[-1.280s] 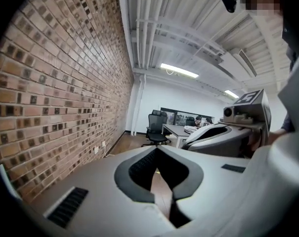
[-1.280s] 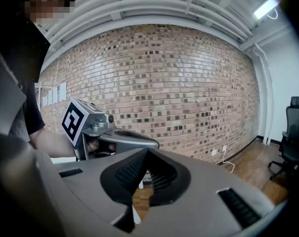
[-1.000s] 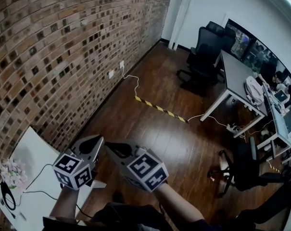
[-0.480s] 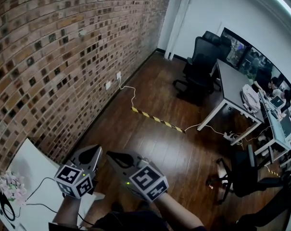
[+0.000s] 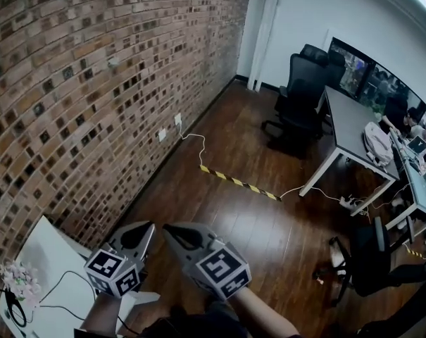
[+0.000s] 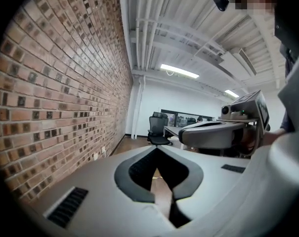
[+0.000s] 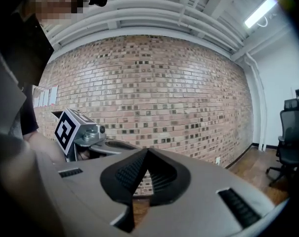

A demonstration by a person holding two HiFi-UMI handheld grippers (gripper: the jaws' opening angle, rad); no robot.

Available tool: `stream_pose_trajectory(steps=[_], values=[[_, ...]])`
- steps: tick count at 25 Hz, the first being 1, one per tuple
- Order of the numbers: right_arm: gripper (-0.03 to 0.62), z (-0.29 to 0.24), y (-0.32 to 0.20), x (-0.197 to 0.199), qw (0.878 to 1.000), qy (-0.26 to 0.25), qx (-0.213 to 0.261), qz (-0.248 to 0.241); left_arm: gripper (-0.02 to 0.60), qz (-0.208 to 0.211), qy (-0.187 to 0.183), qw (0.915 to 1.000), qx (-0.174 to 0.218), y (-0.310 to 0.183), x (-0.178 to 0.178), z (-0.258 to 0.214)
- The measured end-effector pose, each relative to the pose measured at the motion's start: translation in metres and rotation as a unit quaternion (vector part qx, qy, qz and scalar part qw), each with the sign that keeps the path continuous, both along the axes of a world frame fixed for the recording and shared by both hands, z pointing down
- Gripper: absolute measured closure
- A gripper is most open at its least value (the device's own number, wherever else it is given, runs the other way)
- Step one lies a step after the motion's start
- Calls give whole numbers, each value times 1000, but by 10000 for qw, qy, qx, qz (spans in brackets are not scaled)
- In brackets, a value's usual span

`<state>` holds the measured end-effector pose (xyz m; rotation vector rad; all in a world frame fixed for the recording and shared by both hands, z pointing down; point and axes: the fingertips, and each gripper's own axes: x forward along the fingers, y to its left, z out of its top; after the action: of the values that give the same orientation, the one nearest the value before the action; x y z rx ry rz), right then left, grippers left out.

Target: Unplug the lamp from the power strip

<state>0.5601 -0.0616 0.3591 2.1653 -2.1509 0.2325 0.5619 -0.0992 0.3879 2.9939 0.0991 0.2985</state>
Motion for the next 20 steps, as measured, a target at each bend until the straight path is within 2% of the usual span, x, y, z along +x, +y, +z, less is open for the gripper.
stream_pose_trajectory(steps=[4,8,12,17,20], values=[[600,2,15,33,10000,-70,30,-17,584,-77,-93,9999,28,9,30,0],[600,5,24,64,9996,-209,73,-150,584,-145,-145,9991,366,14,57,-6],[600,7,36,95,9994,-287,37,-215,584,-215,-222,9984,473,24,85,-8],[599,5,44,113,9984,-185,-11,-539,584,-131,-257,9988,391,38,111,-10],[600,5,48,123,9973,-130,-15,-716,584,-238,-299,9981,483,42,124,-11]])
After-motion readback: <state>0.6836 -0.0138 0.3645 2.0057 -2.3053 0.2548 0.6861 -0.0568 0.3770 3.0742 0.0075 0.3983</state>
